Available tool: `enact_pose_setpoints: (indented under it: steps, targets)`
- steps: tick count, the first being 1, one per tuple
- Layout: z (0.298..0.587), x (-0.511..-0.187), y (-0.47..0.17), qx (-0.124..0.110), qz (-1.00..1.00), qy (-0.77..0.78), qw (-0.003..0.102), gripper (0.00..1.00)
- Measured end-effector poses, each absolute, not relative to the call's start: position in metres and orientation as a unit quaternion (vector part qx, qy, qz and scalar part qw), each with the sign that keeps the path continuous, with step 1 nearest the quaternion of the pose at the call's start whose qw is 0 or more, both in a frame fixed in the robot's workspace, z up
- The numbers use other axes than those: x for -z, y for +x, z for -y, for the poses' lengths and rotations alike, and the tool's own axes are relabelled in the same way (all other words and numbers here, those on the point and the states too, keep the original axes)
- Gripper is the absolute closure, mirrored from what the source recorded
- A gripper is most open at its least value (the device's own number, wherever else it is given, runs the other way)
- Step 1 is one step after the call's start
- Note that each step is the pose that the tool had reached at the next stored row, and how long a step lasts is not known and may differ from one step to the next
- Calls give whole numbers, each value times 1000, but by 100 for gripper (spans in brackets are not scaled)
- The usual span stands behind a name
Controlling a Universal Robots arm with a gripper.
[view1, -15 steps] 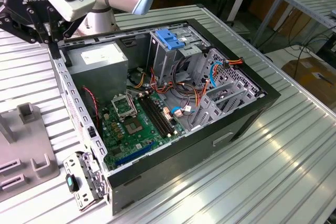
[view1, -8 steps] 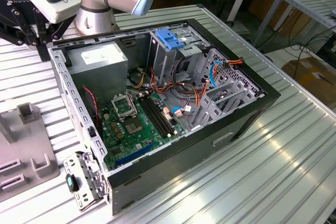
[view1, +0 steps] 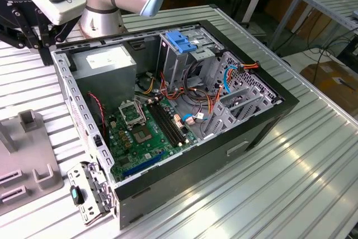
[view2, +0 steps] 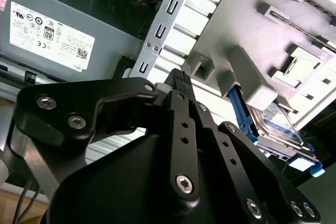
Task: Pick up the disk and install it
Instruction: 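Reach for the disk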
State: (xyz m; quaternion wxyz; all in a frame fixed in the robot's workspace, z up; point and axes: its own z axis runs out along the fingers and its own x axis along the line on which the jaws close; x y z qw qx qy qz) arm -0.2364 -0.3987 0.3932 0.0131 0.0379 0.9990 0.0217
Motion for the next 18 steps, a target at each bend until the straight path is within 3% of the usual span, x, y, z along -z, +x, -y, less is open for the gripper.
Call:
enact_pose_setpoints:
  steps: [18]
  targets:
    - [371,-393,-258,-22,-999,38,13,89]
